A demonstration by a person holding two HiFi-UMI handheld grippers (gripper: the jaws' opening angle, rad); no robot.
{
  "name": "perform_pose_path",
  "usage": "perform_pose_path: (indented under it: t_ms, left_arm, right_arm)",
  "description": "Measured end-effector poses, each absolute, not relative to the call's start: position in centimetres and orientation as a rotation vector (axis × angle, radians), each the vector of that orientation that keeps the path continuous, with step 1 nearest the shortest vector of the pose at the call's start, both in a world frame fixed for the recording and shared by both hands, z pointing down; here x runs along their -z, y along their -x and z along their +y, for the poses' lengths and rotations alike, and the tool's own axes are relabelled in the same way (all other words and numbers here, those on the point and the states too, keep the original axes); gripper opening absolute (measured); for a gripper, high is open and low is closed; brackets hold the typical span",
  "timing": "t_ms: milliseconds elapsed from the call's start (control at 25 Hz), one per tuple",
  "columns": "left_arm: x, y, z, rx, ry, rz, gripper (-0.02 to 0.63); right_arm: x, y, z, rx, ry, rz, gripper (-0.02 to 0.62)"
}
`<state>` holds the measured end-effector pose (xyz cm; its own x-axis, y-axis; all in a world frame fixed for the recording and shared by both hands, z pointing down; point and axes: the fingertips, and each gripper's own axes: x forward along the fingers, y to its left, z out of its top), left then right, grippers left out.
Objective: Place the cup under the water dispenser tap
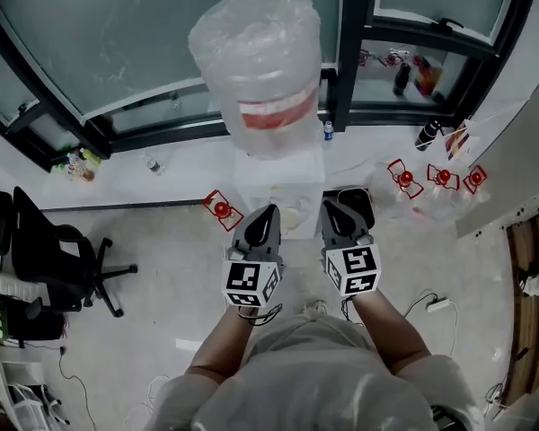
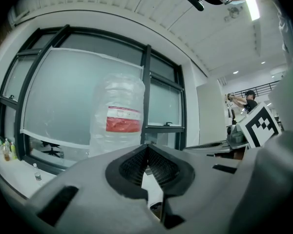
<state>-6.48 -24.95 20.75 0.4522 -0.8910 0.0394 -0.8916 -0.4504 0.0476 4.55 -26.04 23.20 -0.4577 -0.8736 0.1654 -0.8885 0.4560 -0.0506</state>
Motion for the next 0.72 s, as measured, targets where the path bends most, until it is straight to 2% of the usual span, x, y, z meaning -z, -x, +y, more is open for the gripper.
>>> perform_pose_path:
  t_ms: [720]
  left_arm:
    - [-21.9, 6.6, -24.6, -0.058, -2.606, -1.600, 0.020]
  right_arm:
    - [-24.6, -3.7, -25.1, -0.227, -1.540, -2.563, 0.028]
